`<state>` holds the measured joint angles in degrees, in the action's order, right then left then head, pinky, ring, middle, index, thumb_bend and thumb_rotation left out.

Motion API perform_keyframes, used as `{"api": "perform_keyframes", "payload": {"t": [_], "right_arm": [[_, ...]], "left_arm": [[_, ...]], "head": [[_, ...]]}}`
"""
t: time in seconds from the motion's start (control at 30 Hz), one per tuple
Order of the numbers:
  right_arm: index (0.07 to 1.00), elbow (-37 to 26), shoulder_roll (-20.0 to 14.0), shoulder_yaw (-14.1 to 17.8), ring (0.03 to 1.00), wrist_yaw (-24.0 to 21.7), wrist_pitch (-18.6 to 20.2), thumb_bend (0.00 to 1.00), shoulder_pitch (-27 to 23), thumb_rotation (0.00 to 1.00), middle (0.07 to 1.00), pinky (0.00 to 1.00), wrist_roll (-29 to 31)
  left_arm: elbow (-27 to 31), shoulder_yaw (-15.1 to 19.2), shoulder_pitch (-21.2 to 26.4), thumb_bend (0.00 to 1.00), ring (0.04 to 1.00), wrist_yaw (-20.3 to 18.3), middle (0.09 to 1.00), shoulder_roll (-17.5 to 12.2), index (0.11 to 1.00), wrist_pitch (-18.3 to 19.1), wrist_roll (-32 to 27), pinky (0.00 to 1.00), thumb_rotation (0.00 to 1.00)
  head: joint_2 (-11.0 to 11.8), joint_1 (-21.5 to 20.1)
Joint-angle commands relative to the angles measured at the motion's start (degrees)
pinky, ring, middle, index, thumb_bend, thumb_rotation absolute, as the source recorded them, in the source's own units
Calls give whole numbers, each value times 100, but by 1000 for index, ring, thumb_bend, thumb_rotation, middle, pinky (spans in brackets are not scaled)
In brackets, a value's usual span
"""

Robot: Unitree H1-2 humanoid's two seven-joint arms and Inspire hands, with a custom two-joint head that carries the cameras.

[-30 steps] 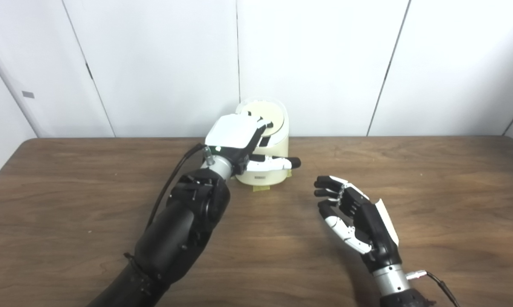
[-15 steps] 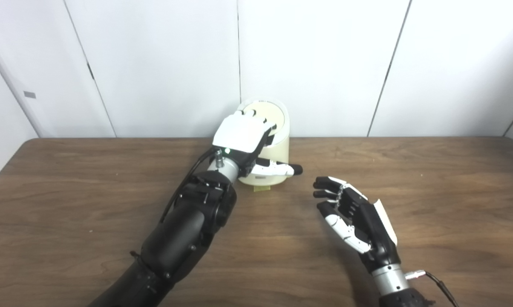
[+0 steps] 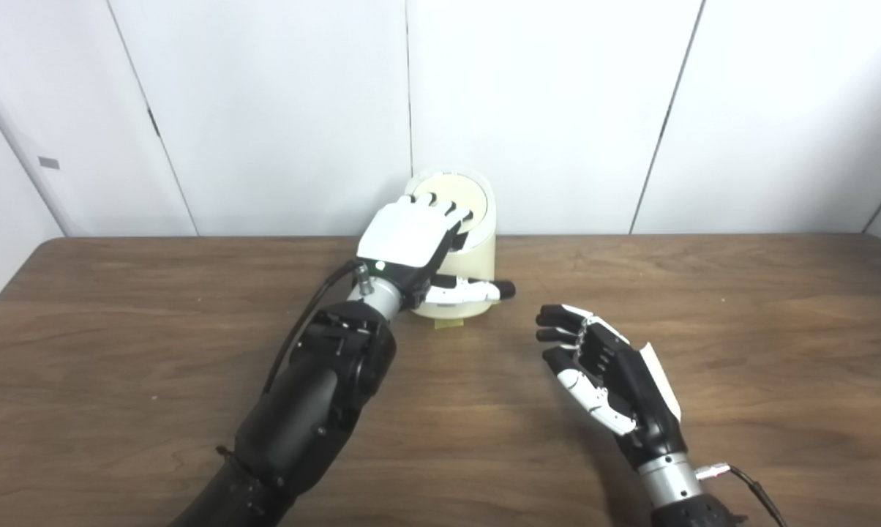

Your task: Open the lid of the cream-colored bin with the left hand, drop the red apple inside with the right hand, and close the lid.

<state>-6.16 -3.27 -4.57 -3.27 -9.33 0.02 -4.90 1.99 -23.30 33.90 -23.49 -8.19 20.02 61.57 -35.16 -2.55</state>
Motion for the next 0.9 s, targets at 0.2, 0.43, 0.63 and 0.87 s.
{"api": "perform_keyframes", "payload": {"t": [0.2, 0.43, 0.63, 0.87], "right_arm": [[743, -265, 12, 29, 723, -26, -89, 282, -123, 501, 757, 629, 77], [743, -303, 42, 59, 726, -12, -34, 274, -101, 499, 758, 629, 76], [740, -276, 28, 79, 723, -19, -132, 259, -109, 473, 755, 622, 82], [730, -367, 129, 118, 714, 103, -24, 238, -57, 438, 745, 613, -18]], "left_arm": [[648, 988, -92, 431, 785, 2540, 771, 592, 746, -1288, -1213, 649, 690], [1317, 1550, -604, 261, 731, 3523, 753, 1157, 735, -2243, -2394, 618, 861], [1792, 1849, -1326, 237, 762, 3478, 767, 1285, 743, -2801, -3885, 680, 739], [1779, 1967, -2478, 213, 779, 2887, 786, 1030, 762, -2561, -5161, 717, 621]], "head": [[-27, -8], [-30, -5], [-59, 48], [-87, -12]]}}
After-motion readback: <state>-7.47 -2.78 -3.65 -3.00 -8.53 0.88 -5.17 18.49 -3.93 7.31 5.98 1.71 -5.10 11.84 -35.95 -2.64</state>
